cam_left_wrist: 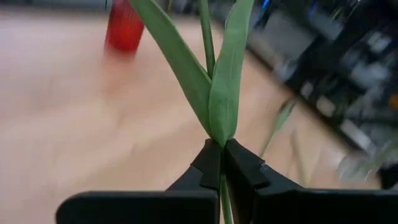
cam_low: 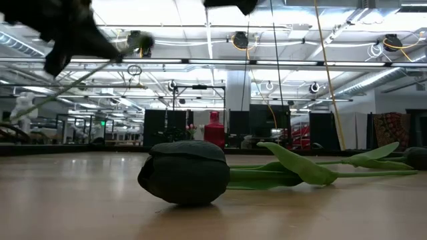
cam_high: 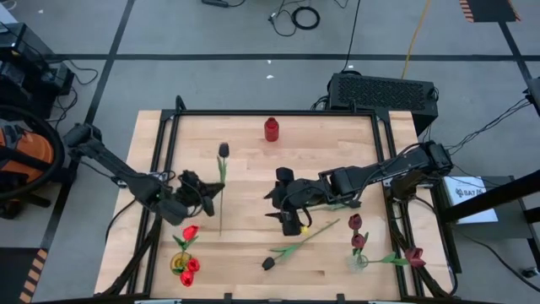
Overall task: Sort flowers into vase by color
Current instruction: Put the top left black flower into the red vase
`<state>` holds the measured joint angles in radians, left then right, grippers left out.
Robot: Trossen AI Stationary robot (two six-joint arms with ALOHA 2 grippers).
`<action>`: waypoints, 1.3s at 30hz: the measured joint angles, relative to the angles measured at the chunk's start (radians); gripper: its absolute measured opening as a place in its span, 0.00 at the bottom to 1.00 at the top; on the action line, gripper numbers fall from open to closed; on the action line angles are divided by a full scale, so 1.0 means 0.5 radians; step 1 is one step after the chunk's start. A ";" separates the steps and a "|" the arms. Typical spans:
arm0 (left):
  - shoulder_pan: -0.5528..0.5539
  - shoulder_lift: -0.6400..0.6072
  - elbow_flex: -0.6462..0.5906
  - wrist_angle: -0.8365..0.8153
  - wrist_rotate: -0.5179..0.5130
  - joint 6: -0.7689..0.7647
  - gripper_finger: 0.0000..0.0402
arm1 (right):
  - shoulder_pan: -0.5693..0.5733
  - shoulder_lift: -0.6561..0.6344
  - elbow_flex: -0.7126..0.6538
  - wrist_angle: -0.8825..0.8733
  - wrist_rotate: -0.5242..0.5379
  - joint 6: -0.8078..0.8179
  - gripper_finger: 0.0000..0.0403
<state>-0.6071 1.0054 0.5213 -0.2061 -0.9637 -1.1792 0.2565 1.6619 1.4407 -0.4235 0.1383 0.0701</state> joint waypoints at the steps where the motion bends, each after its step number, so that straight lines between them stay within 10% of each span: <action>1: 0.000 -0.029 0.000 0.115 -0.092 0.159 0.02 | -0.005 0.000 -0.035 0.132 0.020 -0.022 0.56; 7: 0.029 -0.069 0.002 1.106 -0.336 1.279 0.02 | -0.089 0.004 -0.382 1.022 0.087 -0.106 0.56; 16: 0.253 0.146 0.003 2.269 0.048 2.326 0.02 | -0.183 0.002 -0.480 1.426 0.077 0.125 0.56; 26: 0.543 0.439 0.003 2.654 0.802 2.492 0.02 | -0.188 0.002 -0.480 1.529 0.041 -0.021 0.55; 39: 0.599 0.556 0.003 2.744 0.926 2.496 0.02 | -0.237 0.002 -0.480 1.574 0.024 -0.001 0.33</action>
<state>-0.3075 1.2835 0.5228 1.1660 -0.5007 0.0688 0.1382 1.6627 1.2007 0.3637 0.1505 0.0694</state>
